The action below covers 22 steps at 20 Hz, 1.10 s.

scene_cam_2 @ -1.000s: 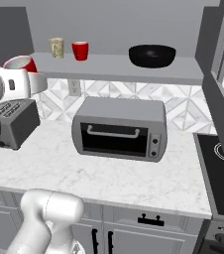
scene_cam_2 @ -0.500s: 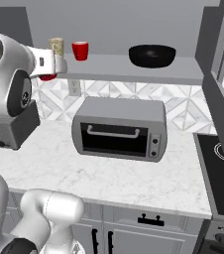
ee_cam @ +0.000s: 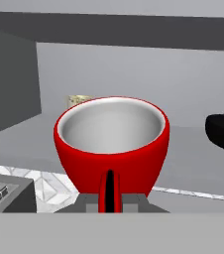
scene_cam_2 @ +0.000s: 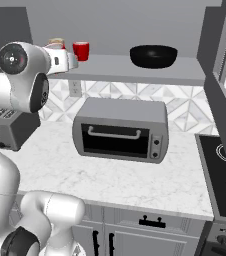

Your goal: Gather all objects into one cabinet and sort the glasses and bowls to opposite sides.

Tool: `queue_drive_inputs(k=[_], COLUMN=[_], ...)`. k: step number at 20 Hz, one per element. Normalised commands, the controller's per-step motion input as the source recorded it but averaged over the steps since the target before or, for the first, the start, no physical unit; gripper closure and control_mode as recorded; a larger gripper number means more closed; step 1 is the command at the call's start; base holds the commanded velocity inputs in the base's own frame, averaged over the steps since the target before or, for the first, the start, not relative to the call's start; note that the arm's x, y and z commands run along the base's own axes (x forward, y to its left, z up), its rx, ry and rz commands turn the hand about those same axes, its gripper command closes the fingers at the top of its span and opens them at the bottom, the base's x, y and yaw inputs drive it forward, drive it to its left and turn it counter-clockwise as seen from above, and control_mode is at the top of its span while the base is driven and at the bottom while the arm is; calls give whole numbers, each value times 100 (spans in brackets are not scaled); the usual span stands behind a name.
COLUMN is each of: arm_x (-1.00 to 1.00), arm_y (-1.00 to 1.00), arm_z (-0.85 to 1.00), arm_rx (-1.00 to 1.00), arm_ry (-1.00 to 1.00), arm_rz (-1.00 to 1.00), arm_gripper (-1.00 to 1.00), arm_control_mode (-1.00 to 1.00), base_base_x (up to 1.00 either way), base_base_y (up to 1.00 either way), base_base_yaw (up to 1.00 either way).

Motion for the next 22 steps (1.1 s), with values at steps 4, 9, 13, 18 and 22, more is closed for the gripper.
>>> queue_drive_inputs(k=[4,9,13,18,22], arm_x=[57,50,48,50,43], arm_y=[-21,-23,-16,-7,0], arm_z=[0,0,0,-8,-18], arm_rx=[0,0,0,0,0], arm_ry=[16,14,2,0,0], arm_rz=[0,1,1,0,0], arm_gripper=[100,100,100,100,100], arm_control_mode=[-100,-100,-100,-100,-100], base_base_x=[0,0,0,0,0], base_base_y=[0,0,0,0,0], base_base_yaw=[0,0,0,0,0])
